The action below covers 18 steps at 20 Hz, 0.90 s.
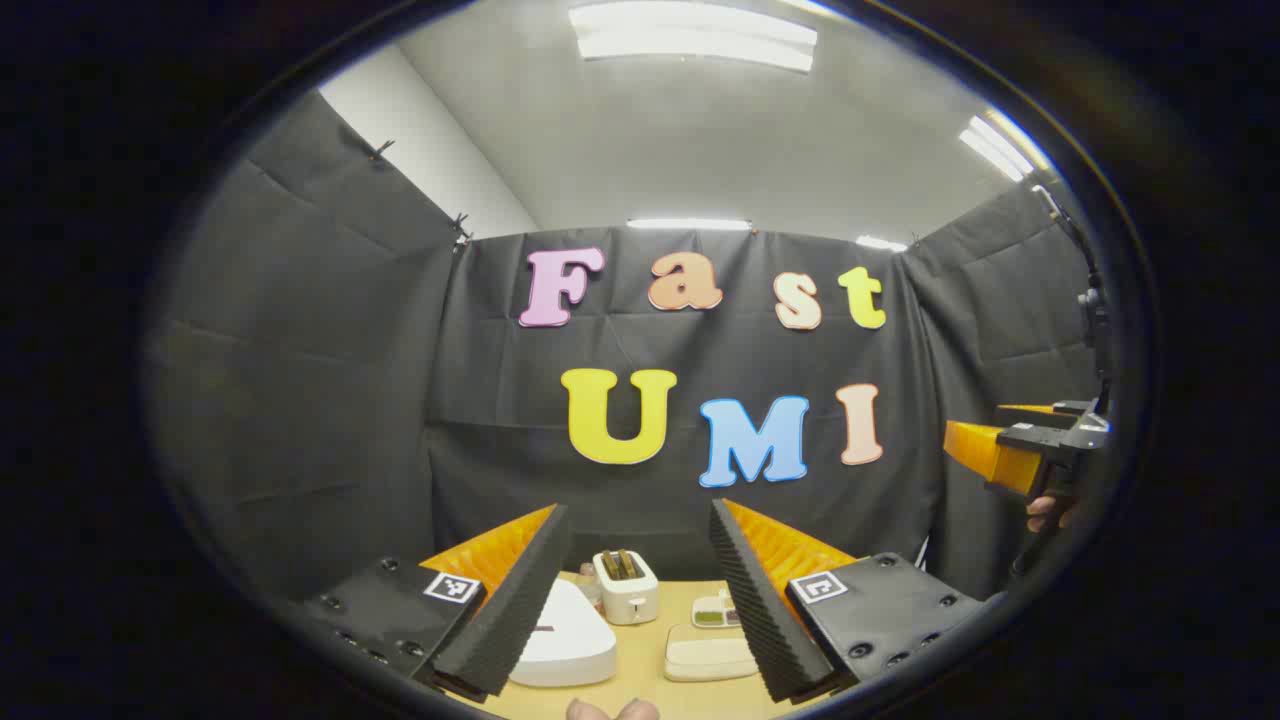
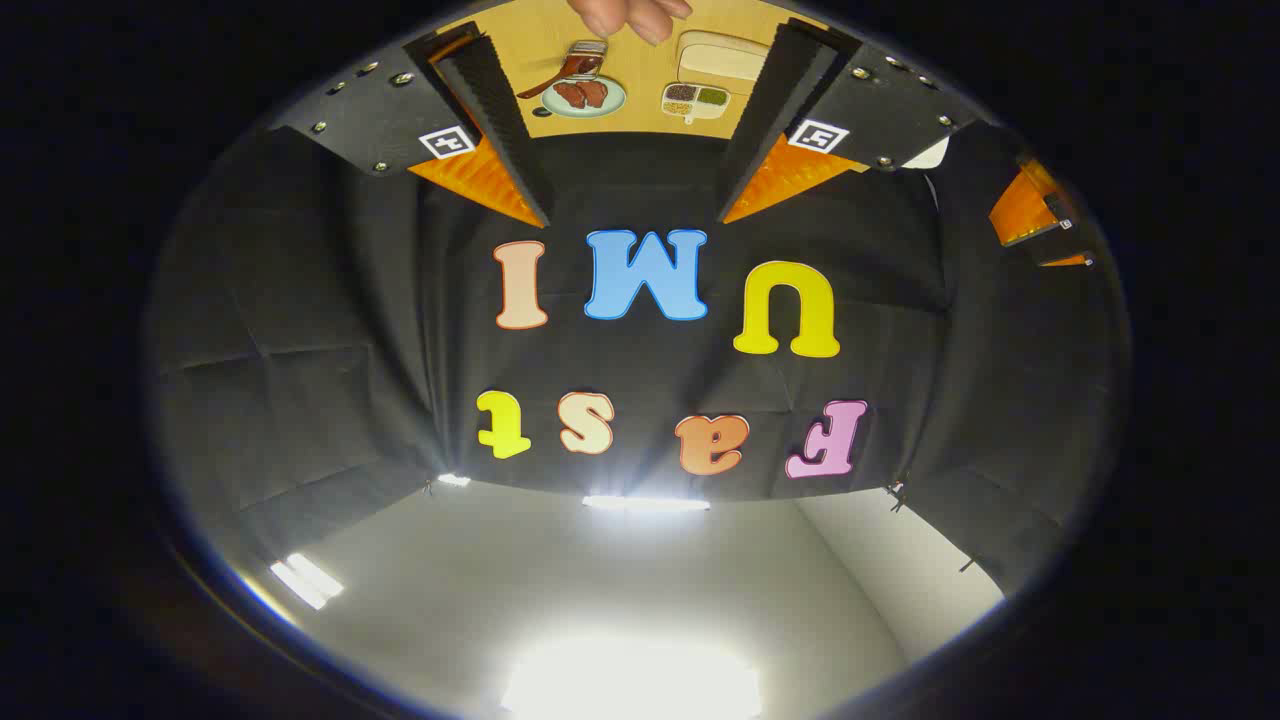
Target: Close the left gripper, press the button to open the rice cooker; take a wooden spoon from the chopstick holder with the right hand, scoop a spoonful of rice and pour it into the rice cooker, then put the wooden spoon back into the chopstick holder.
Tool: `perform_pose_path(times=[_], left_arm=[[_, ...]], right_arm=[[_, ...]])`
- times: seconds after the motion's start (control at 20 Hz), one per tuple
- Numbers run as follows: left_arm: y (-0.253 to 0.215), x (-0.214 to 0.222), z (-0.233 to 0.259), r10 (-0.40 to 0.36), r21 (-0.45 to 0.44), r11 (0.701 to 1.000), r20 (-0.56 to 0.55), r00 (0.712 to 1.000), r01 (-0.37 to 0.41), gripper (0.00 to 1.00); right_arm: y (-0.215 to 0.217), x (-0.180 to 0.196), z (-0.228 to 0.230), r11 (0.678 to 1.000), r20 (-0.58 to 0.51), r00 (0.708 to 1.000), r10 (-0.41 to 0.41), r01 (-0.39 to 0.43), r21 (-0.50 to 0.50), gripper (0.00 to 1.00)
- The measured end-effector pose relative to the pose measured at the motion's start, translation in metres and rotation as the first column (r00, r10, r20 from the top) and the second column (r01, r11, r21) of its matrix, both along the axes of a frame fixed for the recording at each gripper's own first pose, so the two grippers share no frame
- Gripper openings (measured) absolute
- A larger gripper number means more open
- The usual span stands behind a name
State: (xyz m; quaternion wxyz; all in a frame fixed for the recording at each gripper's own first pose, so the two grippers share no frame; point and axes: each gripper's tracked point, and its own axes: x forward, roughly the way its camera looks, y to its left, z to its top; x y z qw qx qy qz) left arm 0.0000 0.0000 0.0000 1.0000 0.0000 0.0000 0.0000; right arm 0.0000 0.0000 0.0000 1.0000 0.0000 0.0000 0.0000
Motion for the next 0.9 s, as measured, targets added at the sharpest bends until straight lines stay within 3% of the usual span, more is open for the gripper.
perform_pose_path(times=[0.2,0.3,0.4,0.9], left_arm=[[0.006,0.000,0.001,0.003,-0.010,1.000,0.002,1.000,-0.003,0.92],[0.005,0.004,-0.002,-0.001,-0.024,1.000,-0.009,1.000,0.001,1.00],[0.006,0.004,-0.005,-0.003,-0.028,1.000,-0.015,1.000,0.003,0.93],[0.004,0.005,-0.010,-0.026,-0.028,0.999,-0.026,0.999,0.025,0.93]], right_arm=[[-0.001,-0.003,0.002,1.000,0.012,1.000,-0.010,0.010,-0.012,0.98],[-0.004,-0.004,0.002,1.000,0.016,1.000,-0.015,0.016,-0.010,0.98],[-0.008,-0.005,0.001,1.000,0.011,1.000,-0.022,0.022,-0.006,0.98],[-0.013,-0.008,-0.009,0.999,-0.024,0.999,-0.042,0.042,0.001,0.98]])
